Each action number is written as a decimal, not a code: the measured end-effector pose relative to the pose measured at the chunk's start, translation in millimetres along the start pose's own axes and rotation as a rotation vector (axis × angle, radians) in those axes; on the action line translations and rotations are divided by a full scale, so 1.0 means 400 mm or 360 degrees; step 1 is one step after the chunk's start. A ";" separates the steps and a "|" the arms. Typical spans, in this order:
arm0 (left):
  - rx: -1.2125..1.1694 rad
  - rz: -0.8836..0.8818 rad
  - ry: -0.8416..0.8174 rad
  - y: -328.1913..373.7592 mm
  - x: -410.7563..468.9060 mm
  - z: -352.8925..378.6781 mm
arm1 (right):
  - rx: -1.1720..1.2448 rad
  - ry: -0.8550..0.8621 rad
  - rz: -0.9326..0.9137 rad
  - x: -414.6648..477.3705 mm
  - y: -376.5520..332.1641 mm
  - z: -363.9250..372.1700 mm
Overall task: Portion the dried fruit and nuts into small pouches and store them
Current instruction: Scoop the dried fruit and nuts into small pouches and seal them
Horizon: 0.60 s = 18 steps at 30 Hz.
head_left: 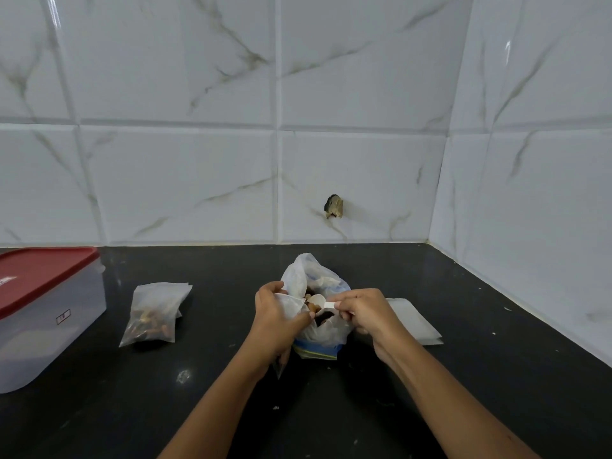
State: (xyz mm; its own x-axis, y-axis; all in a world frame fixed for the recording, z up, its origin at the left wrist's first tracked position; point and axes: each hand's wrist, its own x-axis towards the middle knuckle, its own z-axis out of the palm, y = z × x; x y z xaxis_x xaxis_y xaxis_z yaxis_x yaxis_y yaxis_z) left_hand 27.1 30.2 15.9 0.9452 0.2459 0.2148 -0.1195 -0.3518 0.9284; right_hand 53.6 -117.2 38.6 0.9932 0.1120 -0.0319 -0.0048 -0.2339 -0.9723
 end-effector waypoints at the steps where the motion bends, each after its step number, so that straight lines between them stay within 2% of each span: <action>1: 0.0006 0.0007 -0.0002 0.000 0.001 0.001 | 0.0022 -0.0012 0.0012 -0.004 -0.004 0.002; 2: 0.0020 0.0016 -0.0005 0.000 0.002 0.001 | -0.0081 -0.0011 -0.0039 -0.004 -0.004 0.005; 5: 0.0057 0.0025 -0.0014 -0.006 0.004 -0.001 | -0.0919 0.0018 -0.0436 -0.001 -0.002 0.022; 7: 0.0058 0.0016 -0.0011 -0.010 0.005 -0.005 | -0.1105 0.0007 -0.0533 -0.003 -0.005 0.037; 9: 0.0023 0.0007 0.0018 -0.014 0.008 -0.009 | -0.0856 0.0016 -0.0473 0.002 -0.003 0.030; 12: -0.0047 0.0007 0.0030 -0.015 0.012 -0.013 | -0.0226 0.0061 -0.0179 0.000 0.001 0.010; 18: -0.0214 -0.0044 -0.0078 -0.021 0.013 -0.022 | -0.0009 -0.0047 0.0003 -0.006 -0.003 0.006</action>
State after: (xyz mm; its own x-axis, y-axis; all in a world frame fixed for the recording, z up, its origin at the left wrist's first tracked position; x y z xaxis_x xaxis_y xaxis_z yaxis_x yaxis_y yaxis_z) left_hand 30.3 42.2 11.7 0.9620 0.2079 0.1768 -0.1300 -0.2206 0.9667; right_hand 51.0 -114.7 39.2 0.9893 0.1399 -0.0408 -0.0061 -0.2396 -0.9708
